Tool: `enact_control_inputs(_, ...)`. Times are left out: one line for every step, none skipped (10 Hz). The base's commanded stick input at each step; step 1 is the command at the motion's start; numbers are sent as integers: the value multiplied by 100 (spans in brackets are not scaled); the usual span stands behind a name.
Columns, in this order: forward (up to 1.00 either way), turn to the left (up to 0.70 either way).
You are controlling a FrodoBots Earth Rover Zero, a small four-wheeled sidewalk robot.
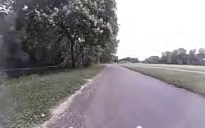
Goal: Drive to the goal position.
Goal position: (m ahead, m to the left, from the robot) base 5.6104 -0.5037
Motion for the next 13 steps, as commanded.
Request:
enact_control_inputs(70,0)
enact_control_inputs(70,0)
enact_control_inputs(70,0)
enact_control_inputs(70,0)
enact_control_inputs(70,4)
enact_control_inputs(70,12)
enact_control_inputs(70,12)
enact_control_inputs(70,12)
enact_control_inputs(70,9)
enact_control_inputs(70,0)
enact_control_inputs(70,0)
enact_control_inputs(70,-1)
enact_control_inputs(70,-1)
